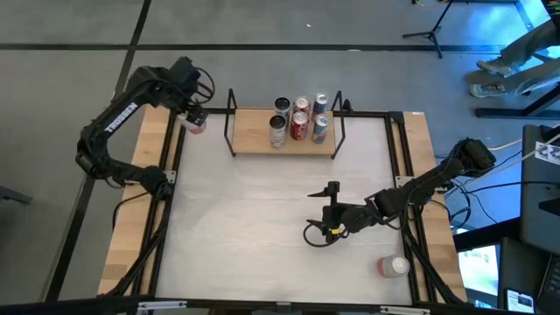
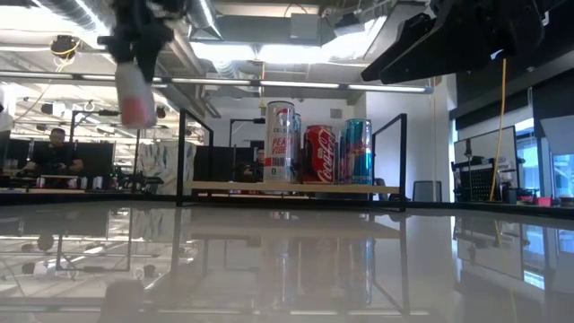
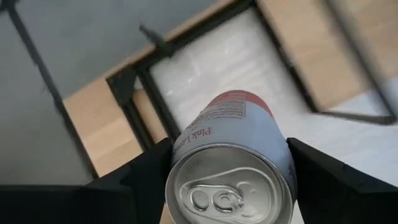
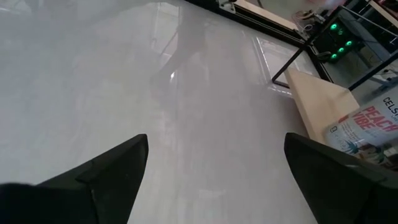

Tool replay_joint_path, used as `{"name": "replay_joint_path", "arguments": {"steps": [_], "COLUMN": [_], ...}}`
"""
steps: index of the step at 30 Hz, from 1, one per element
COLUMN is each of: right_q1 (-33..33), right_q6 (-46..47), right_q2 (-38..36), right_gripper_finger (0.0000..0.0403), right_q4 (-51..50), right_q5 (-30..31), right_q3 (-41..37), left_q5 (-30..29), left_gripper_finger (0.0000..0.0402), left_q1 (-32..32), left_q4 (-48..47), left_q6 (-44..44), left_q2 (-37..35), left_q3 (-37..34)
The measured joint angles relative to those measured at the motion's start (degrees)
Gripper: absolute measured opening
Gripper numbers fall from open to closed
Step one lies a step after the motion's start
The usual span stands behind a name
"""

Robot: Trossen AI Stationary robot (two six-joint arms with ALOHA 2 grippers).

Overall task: Place canned beverage on shelf
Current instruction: Put the top white soda can on the shelf

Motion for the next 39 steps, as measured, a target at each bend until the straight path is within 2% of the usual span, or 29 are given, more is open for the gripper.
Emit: {"name": "replay_joint_path", "arguments": {"steps": [6, 14, 19, 23, 32, 36, 39], "right_q1": [0.0, 0.0, 0.0, 0.0, 0.0, 0.0, 0.0], "right_q6": [0.0, 0.0, 0.1, 0.2, -1.3, -1.7, -1.7], "right_q2": [0.0, 0.0, 0.1, 1.1, 4.4, 4.4, 4.4], "right_gripper_finger": [0.0372, 0.0372, 0.0372, 0.0372, 0.0372, 0.0372, 0.0372], "right_q4": [0.0, 0.0, 0.0, 0.2, 3.2, 4.3, 4.3], "right_q5": [-0.4, 0.1, 0.1, 0.3, 0.3, 0.2, 0.1], "right_q3": [0.0, 0.0, 0.0, 0.0, 0.0, 0.0, 0.0], "left_q5": [4.2, 7.1, 6.7, 6.9, 5.6, 3.6, 4.5], "left_gripper_finger": [0.0259, 0.0262, 0.0263, 0.0262, 0.0262, 0.0262, 0.0262], "left_q1": [-4.2, -9.7, -13.6, -15.2, -13.7, -13.3, -12.7], "left_q4": [-0.7, 9.2, 14.5, 16.0, 5.7, 3.8, 3.8], "left_q6": [-0.9, -3.1, 0.4, 1.8, 0.9, -0.1, -0.4], "left_q2": [-0.1, 3.1, 8.5, 14.7, 31.2, 35.4, 37.7], "left_q3": [10.4, 11.4, 11.6, 16.9, 35.8, 37.8, 37.9]}}
